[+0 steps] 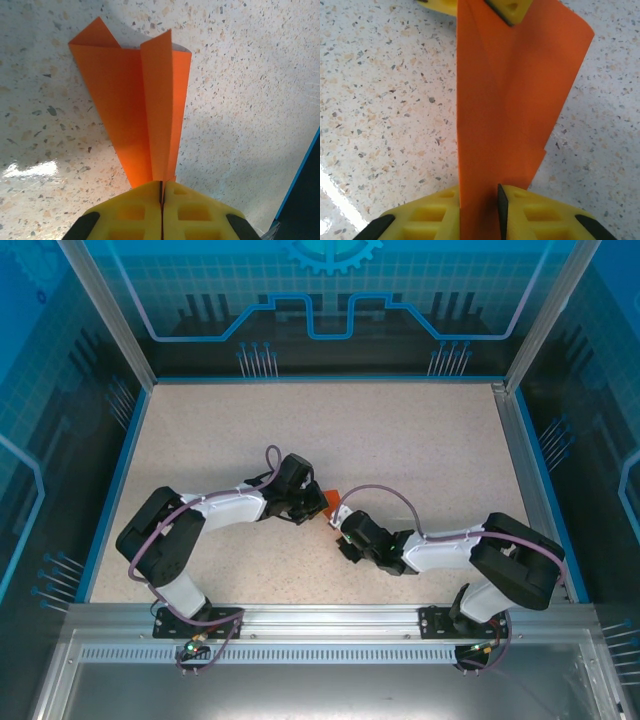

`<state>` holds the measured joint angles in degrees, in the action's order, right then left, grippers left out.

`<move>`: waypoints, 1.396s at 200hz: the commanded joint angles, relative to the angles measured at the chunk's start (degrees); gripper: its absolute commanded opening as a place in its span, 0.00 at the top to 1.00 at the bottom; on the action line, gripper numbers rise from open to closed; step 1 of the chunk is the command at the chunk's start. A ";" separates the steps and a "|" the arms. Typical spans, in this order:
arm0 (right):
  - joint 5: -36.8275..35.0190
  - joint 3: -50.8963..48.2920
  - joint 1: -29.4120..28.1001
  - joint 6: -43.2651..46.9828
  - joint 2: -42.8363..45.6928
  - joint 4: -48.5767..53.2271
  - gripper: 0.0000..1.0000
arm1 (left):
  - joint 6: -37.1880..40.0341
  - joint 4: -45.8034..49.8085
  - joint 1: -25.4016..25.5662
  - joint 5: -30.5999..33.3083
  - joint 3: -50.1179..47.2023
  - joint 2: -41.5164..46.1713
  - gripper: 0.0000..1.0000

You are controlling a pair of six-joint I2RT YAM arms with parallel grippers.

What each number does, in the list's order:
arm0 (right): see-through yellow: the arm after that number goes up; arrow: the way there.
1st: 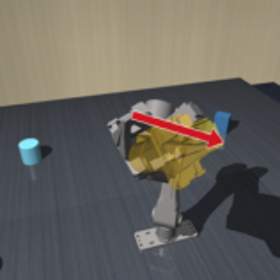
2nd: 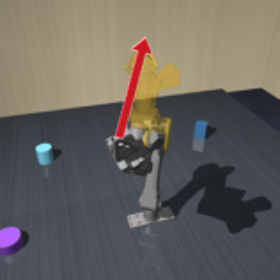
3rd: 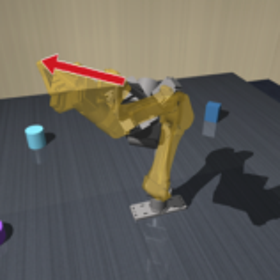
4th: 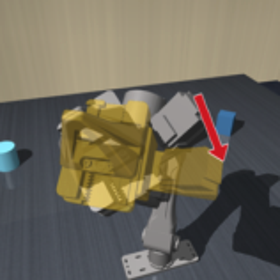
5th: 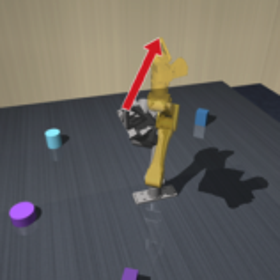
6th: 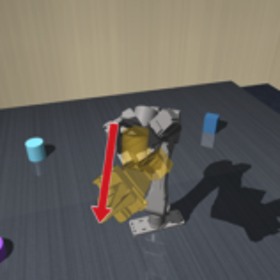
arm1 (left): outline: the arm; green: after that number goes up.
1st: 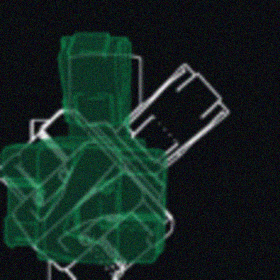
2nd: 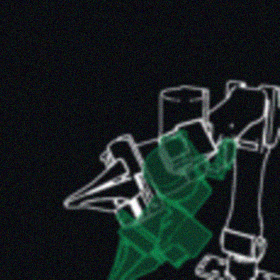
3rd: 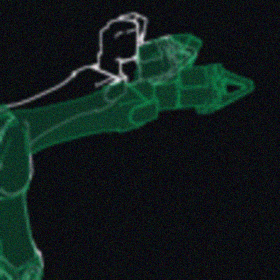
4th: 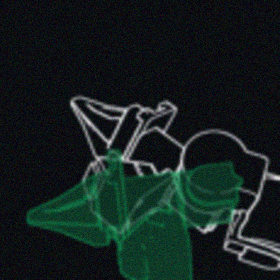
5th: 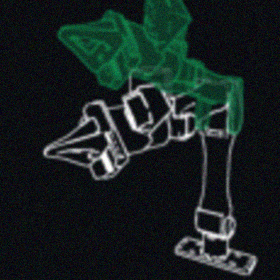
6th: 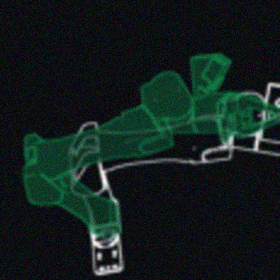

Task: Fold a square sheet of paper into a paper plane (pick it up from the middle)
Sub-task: Fold the wing for the fifth time at the center of the table.

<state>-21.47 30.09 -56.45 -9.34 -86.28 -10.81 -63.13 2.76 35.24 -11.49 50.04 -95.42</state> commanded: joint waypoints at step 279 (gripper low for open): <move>13.72 -1.61 4.70 -12.23 -2.80 -11.40 0.99 | 1.96 11.45 -0.28 10.74 -5.55 18.21 0.31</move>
<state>-13.37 29.93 -53.45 -18.00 -88.23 -16.80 -62.70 9.89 35.18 -4.19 45.78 -79.55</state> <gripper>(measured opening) 0.043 0.694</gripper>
